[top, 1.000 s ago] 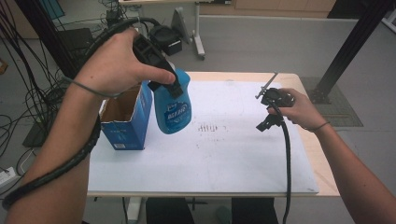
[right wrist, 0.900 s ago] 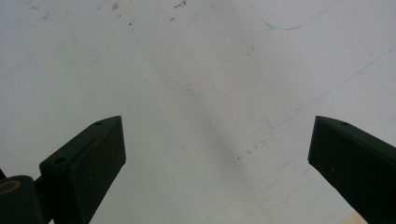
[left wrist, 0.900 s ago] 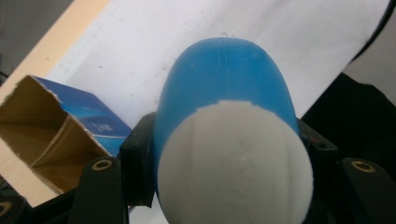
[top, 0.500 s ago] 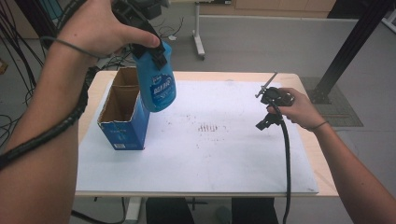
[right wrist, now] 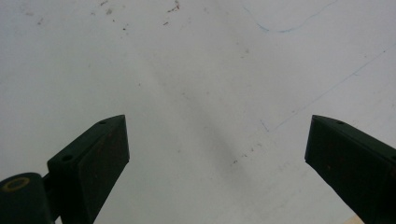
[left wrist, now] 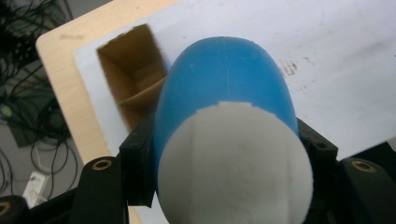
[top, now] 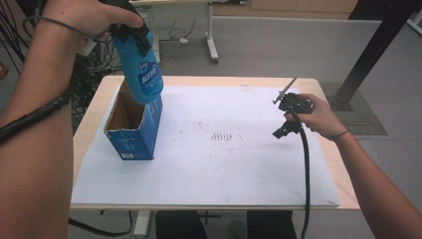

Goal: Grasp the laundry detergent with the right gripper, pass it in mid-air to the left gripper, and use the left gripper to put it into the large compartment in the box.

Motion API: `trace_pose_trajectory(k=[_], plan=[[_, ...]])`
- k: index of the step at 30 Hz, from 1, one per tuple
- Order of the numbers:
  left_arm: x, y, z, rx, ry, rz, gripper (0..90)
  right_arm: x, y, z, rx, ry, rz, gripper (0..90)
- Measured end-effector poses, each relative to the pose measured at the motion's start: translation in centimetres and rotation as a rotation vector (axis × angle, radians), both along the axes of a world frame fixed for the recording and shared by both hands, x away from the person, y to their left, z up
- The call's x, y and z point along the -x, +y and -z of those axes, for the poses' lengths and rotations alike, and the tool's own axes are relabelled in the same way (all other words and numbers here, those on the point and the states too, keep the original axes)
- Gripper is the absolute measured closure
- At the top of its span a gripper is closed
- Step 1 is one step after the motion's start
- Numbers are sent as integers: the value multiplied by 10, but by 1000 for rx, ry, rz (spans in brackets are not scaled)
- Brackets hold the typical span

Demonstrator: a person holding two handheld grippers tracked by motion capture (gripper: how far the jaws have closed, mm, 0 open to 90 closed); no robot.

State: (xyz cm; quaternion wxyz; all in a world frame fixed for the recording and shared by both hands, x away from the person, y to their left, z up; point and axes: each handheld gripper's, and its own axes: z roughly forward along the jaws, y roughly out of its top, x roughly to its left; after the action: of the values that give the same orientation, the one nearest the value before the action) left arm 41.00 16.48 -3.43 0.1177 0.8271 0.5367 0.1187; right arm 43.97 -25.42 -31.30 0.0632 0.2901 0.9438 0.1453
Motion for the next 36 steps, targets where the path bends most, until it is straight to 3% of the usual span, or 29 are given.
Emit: trace_pose_trajectory(k=[13,19,23,36], plan=[[-20,40,7,-13,0,-234,379,-1,3,2,7,3,-2,65],[-26,54,14,3,-12,-302,379,-2,6,3,13,2,-7,65],[-28,59,23,3,-23,-314,379,-2,6,4,8,7,-5,65],[-32,66,69,10,19,-321,379,-2,6,5,0,8,-5,66]])
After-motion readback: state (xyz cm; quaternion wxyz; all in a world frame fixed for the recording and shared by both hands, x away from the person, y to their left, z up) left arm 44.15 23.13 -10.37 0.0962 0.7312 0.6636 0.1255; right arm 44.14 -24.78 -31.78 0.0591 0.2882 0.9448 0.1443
